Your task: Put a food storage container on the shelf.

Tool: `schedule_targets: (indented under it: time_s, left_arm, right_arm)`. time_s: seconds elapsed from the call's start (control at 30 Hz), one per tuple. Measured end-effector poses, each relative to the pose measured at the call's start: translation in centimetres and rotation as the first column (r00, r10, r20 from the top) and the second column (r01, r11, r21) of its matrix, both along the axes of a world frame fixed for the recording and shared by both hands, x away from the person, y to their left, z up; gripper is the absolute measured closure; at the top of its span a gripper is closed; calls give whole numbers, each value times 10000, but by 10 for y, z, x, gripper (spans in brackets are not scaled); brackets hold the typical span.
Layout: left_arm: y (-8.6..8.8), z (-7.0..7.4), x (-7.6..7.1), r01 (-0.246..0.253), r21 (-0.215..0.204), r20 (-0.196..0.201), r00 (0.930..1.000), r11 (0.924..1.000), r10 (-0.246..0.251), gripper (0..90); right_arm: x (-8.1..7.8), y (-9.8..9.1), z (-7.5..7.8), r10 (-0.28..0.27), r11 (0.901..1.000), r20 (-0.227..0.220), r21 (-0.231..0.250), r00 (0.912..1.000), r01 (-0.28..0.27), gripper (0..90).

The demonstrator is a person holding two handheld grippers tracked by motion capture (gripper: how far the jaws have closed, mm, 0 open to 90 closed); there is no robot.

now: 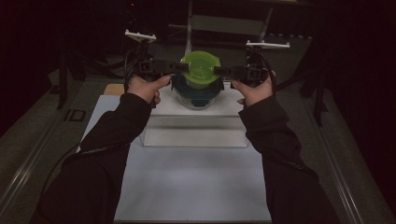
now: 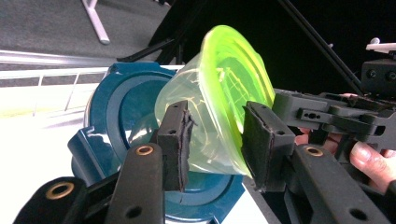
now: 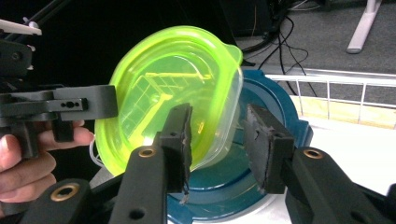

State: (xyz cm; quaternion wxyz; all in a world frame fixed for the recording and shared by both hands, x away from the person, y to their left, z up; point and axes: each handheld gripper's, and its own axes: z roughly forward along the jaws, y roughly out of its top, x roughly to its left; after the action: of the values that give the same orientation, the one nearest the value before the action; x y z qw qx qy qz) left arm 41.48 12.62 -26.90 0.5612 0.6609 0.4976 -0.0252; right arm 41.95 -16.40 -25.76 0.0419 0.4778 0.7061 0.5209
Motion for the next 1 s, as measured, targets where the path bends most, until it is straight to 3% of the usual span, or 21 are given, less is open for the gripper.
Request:
schedule_targets:
  time_s: [0.13, 0.33, 0.47, 0.7, 0.83, 0.93, 1.0]
  left_arm:
    - [-1, -1, 2, 38, 138, 110, 9999, 9999, -40, 535]
    - [-2, 1, 2, 52, 225, 162, 9999, 9997, -56, 453]
    - [2, 4, -1, -164, 36, 391, 9991, 9999, 162, 374]
    - [6, 6, -11, 76, -7, 1000, 9950, 10000, -75, 207]
    - [7, 5, -24, 441, -12, 1718, 9842, 9990, -432, 132]
    - [7, 3, -30, 665, -56, 1928, 9791, 9978, -642, 57]
    - [9, -1, -39, 837, -86, 2156, 9732, 9965, -798, 55]
  right_arm:
    - [3, 2, 1, 176, 9998, -56, 26, 9998, -176, 520]
    - [8, 1, 3, 179, 9998, -82, -46, 9998, -179, 469]
    - [7, 0, 5, 265, 9996, 196, -55, 9995, -264, 402]
    - [1, -1, 9, 357, 9994, 424, -31, 9985, -356, 316]
    - [-7, -4, 7, 760, 9971, 611, -95, 9952, -756, 228]
    - [-12, -6, 4, 919, 9958, 626, -3, 9938, -921, 200]
    - [-16, -8, 1, 976, 9952, 718, 11, 9926, -979, 195]
